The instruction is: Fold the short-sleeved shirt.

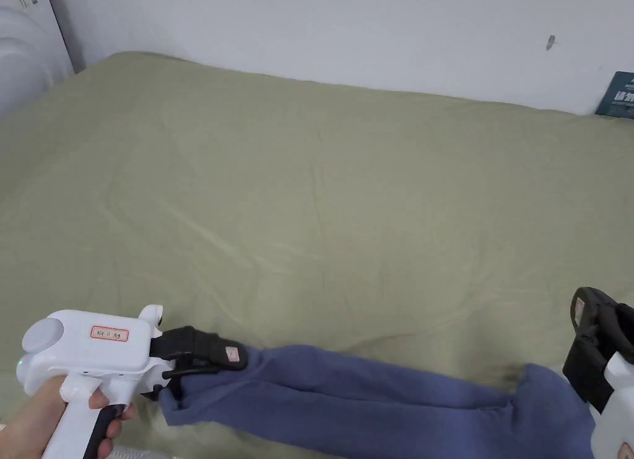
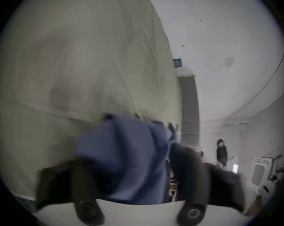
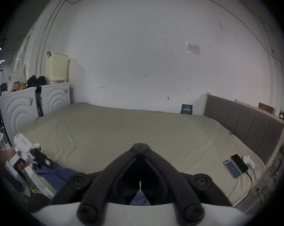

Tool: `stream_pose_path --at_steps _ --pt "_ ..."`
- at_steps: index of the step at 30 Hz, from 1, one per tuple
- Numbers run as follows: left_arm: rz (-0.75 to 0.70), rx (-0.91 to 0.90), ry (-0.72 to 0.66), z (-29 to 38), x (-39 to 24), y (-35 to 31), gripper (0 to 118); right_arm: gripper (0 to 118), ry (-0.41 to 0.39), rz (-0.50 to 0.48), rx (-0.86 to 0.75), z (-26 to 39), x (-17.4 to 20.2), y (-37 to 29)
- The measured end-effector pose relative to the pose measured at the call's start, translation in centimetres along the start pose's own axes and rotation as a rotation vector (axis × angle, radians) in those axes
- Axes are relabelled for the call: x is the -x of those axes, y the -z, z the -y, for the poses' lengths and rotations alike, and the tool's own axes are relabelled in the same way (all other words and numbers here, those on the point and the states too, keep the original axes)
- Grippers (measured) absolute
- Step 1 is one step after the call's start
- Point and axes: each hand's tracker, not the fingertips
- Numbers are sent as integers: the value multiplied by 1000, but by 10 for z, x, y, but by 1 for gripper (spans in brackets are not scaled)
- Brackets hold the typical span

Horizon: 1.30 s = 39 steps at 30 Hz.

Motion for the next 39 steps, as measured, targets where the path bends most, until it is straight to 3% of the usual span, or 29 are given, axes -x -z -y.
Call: stream_pose_path --at_steps 1,2,4,9,14,18,22,27,33,34,35,36,37,39 --pt "-95 -15 4 5 -8 1 19 0 1 0 -1 0 -1 -2" --pt "-156 -17 13 6 -6 0 14 0 2 -2 -5 -1 -2 -3" --pt "-81 -15 -36 -9 8 -4 13 0 3 -1 -13 -5 -5 -7" --pt "-90 -97 -50 -14 -10 -38 11 0 11 4 -39 -12 -14 -14" --pt "-184 -238 -47 -28 -19 -102 11 0 38 -3 -55 -15 -22 -17" --pt "-277 -239 40 -24 -54 -106 11 0 62 -2 -64 -14 -28 -21" --pt "-379 -239 161 25 -151 -60 11 0 84 -2 -65 -12 -35 -28" --pt "-451 -163 286 46 -214 18 11 0 100 3 -70 -8 -47 -39" --pt "-444 -83 377 64 -221 132 11 0 107 31 -47 2 -65 -45" --pt "-468 -81 416 69 -221 151 17 0 111 32 -41 3 -68 -45" --pt "-524 -95 489 73 -219 167 41 0 115 39 -37 5 -71 -46" --pt "-526 -65 524 73 -212 187 97 0 117 46 -33 6 -73 -46" --pt "-484 -37 530 74 -206 200 117 0 121 50 -28 8 -76 -47" --pt "-479 6 479 78 -201 209 110 0 127 59 -21 9 -81 -47"
